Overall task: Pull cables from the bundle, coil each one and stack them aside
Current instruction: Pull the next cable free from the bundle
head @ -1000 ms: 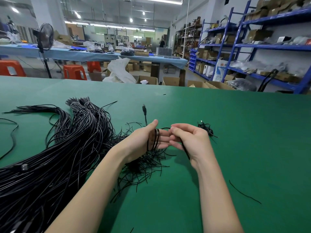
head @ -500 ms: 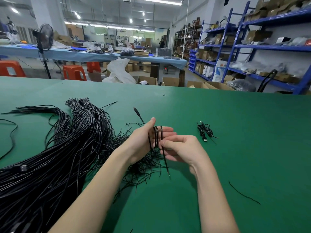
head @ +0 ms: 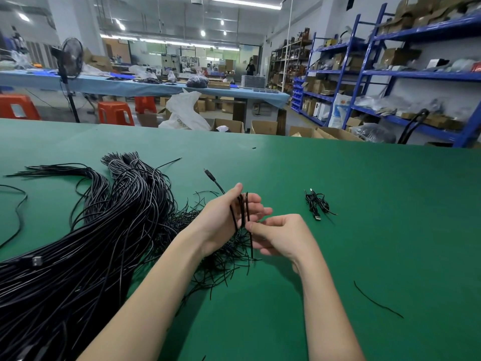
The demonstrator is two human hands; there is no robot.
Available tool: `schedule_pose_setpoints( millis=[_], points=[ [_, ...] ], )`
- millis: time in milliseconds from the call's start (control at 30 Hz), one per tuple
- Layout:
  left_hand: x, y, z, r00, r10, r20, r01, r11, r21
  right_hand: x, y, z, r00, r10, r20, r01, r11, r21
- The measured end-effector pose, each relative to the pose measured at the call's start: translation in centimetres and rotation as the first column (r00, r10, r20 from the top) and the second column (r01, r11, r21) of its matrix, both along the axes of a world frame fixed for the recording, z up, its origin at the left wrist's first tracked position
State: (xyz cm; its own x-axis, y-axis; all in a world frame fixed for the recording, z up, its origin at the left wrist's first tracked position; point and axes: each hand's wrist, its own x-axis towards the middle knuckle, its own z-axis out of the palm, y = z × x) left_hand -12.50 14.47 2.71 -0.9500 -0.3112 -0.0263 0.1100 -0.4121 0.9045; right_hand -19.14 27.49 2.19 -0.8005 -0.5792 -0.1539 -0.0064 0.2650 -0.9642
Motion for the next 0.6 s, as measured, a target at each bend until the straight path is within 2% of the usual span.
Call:
schedule_pose_setpoints(
  millis=[67, 133, 167, 267, 333, 400, 433, 533, 600],
  points=[
    [0.2, 0.2, 0.3, 1.0, -0.009, 0.004, 0.009, 0.998, -0.058, -0.3, 0.5, 0.1, 0.997, 0.076, 0.005, -0.076, 0.996, 0.037],
    [0.3, 0.3, 0.4, 0.999, 0.027, 0.036, -0.017, 0.967, -0.254, -0.6, 1.2, 0.2, 0.987, 0.162, 0.023, -0.163, 0.986, 0.031],
    [0.3, 0.4, 0.4, 0.995, 0.073, 0.063, -0.043, 0.922, -0.384, -0.9, 1.6, 0.4, 0.985, 0.17, 0.028, -0.17, 0.985, -0.003],
    [0.4, 0.9, 0.7, 0.977, 0.168, 0.132, -0.027, 0.712, -0.702, -1.6, 2.1, 1.2, 0.999, 0.029, 0.021, -0.025, 0.983, -0.183],
    [0.5, 1.3, 0.7, 0.964, 0.205, 0.169, 0.061, 0.449, -0.891, -1.6, 2.0, 1.9, 1.0, -0.015, -0.014, 0.012, 0.972, -0.236],
    [0.5, 1.8, 0.8, 0.959, 0.2, 0.203, 0.156, 0.226, -0.961, -1.2, 1.7, 2.3, 0.999, 0.035, -0.041, -0.043, 0.974, -0.223],
    [0.5, 2.0, 0.9, 0.959, 0.178, 0.221, 0.192, 0.166, -0.967, -0.9, 1.3, 2.3, 0.996, 0.048, -0.069, -0.06, 0.98, -0.187],
    [0.9, 2.3, 1.4, 0.966, 0.071, 0.249, 0.239, 0.124, -0.963, -1.0, 0.3, 1.3, 0.984, -0.048, -0.17, 0.031, 0.994, -0.101],
    [1.0, 2.1, 1.5, 0.966, 0.015, 0.258, 0.254, 0.135, -0.958, -1.3, 0.2, 0.6, 0.99, -0.075, -0.12, 0.064, 0.994, -0.09]
  ],
)
